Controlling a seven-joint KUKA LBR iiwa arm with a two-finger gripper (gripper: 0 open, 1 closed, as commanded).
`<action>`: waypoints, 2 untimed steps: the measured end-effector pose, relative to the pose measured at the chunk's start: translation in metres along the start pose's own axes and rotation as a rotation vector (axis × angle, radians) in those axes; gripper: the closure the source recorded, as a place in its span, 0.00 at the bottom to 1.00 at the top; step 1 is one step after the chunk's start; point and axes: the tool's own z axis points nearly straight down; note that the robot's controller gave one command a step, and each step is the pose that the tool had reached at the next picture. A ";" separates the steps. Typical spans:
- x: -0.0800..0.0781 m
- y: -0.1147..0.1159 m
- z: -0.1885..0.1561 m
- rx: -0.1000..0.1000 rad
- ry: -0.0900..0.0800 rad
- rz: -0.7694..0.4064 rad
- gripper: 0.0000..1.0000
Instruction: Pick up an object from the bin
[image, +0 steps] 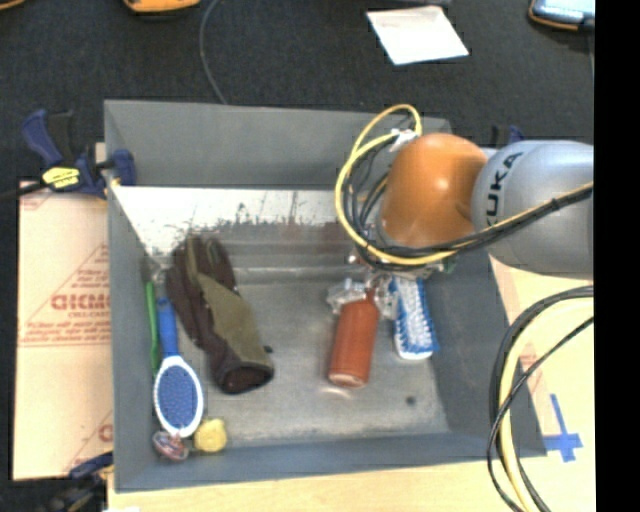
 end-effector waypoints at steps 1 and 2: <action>0.001 -0.002 -0.019 0.004 -0.001 0.004 1.00; 0.001 -0.003 -0.031 0.007 -0.002 0.007 1.00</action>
Offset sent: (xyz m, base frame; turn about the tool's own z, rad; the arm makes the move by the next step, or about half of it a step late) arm 0.0008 -0.0007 0.0332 0.0028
